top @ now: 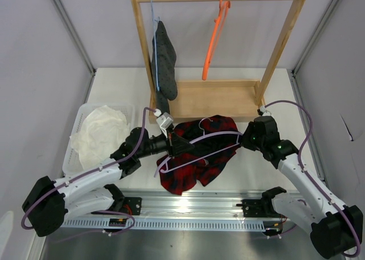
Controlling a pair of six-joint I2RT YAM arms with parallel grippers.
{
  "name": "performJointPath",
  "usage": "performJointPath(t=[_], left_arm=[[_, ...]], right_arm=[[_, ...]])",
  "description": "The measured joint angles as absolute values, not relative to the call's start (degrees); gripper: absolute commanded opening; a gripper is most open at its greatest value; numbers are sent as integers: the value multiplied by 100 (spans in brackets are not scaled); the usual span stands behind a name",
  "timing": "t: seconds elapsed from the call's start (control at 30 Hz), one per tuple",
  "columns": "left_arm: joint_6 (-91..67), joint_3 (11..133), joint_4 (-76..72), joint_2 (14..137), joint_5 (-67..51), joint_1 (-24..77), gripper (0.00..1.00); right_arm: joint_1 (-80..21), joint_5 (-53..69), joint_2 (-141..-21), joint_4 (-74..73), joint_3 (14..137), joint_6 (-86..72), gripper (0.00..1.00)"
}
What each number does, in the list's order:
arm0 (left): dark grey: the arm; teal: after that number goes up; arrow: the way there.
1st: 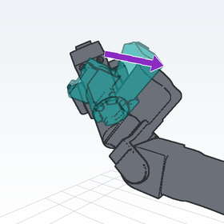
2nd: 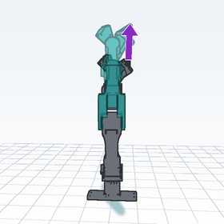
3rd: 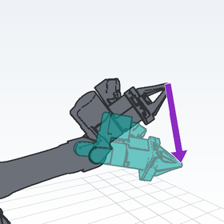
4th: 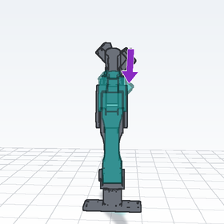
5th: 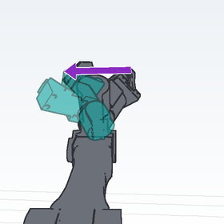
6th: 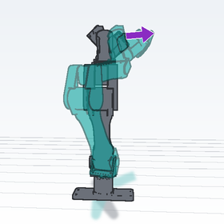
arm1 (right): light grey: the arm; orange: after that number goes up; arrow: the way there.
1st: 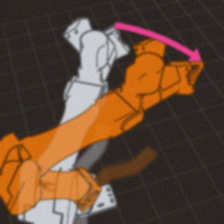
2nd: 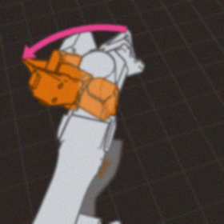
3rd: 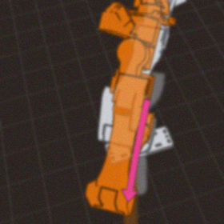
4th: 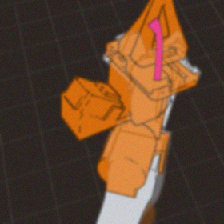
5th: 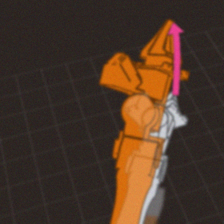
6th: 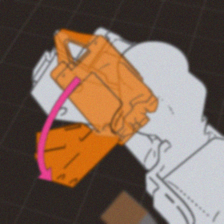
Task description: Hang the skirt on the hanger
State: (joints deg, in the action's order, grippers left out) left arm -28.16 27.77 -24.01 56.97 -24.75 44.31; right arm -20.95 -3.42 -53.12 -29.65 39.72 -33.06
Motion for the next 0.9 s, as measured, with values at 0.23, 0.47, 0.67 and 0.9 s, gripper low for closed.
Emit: performJointPath(t=[0.23, 0.47, 0.67, 0.9], left_arm=[[-2987, 2779, -2685, 5848, -2515, 4368, 0], [-3065, 2779, -2910, 5916, -2536, 4346, 0], [-3151, 2779, -3059, 5961, -2598, 4338, 0], [-3157, 2834, -3122, 6095, -2626, 4313, 0]], right_arm=[[-2095, -342, -5205, -2971, 3972, -3295, 21], [-2106, -342, -5116, -3022, 3992, -3295, 24], [-2117, -423, -4980, -3284, 4187, -3291, 27], [-2117, -585, -4770, -3531, 4495, -3260, 29]])
